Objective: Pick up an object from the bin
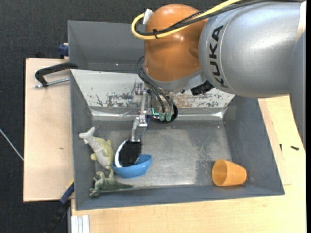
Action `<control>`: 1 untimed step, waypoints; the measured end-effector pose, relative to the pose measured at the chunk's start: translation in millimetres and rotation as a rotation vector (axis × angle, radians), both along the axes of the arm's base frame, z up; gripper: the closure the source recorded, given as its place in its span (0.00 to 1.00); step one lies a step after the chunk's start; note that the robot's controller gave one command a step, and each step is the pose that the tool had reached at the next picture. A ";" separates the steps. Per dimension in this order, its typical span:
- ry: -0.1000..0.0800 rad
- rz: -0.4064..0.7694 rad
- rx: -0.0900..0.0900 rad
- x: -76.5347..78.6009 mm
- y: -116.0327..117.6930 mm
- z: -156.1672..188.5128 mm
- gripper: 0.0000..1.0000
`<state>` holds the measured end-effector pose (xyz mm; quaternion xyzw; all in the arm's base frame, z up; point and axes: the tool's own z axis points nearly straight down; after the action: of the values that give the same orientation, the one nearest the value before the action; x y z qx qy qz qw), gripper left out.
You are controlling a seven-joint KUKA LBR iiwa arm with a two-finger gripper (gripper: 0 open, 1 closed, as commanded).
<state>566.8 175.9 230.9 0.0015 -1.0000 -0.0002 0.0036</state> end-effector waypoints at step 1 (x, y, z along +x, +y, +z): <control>-0.018 0.018 0.000 -28.1 -81.5 -142.3 0.00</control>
Offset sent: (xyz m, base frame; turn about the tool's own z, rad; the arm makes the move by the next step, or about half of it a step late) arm -0.0342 -0.0881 -0.1597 -0.0211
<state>538.7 94.4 88.6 0.0107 -0.9999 -0.0003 -0.0053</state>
